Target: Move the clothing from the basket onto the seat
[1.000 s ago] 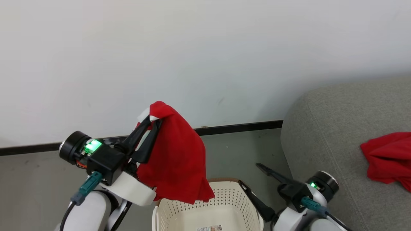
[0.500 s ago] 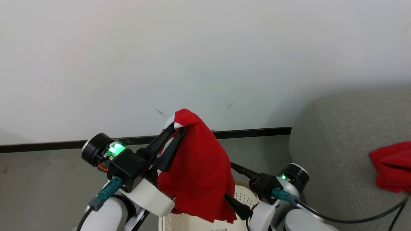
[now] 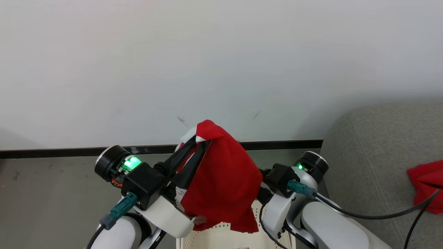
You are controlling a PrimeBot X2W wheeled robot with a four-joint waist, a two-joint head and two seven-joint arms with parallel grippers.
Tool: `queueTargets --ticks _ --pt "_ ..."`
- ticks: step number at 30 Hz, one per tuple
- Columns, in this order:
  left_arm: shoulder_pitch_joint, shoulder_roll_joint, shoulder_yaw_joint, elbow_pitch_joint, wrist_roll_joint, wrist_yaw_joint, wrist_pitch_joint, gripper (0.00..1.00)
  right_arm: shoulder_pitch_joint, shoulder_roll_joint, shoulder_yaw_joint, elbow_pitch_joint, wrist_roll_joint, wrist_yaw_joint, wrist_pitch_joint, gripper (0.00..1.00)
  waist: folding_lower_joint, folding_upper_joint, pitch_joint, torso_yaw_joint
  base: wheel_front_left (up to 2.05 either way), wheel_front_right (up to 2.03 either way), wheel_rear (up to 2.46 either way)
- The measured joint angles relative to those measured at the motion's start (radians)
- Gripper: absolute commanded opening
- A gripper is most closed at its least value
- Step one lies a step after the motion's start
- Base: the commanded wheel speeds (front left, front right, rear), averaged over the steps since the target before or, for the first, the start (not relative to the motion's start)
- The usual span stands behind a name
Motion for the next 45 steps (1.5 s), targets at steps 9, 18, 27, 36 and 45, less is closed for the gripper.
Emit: queueTargets --ticks 9,18,27,36,45 --pt "0.051 -0.001 0.037 0.022 -0.026 0.018 0.000 0.00 0.009 -0.002 -0.048 0.000 0.020 0.000 0.000 0.00 0.0000 0.0000 0.002 -0.009 0.00 0.00 0.00" --pt "0.121 -0.012 0.037 0.079 -0.065 0.025 -0.007 0.43 0.086 -0.063 -0.223 -0.058 0.013 0.000 0.000 0.00 0.0000 0.0000 -0.001 -0.036 0.00 0.00 0.00" --pt "0.163 -0.034 0.021 0.128 -0.085 0.025 -0.029 1.00 0.148 -0.121 -0.424 -0.142 -0.038 0.000 0.000 0.00 0.0001 0.0000 -0.008 -0.078 0.00 0.00 0.00" --pt "0.175 -0.061 -0.018 0.149 -0.093 0.023 -0.063 1.00 0.232 -0.143 -0.566 -0.232 -0.092 0.000 0.000 0.00 0.0000 0.0000 -0.015 -0.133 0.00 0.00 0.00" --pt "0.180 -0.065 -0.044 0.168 -0.093 0.017 -0.082 1.00 0.321 -0.138 -0.669 -0.300 -0.117 0.000 0.000 0.00 0.0000 0.0001 -0.019 -0.183 0.00 0.00 0.00"
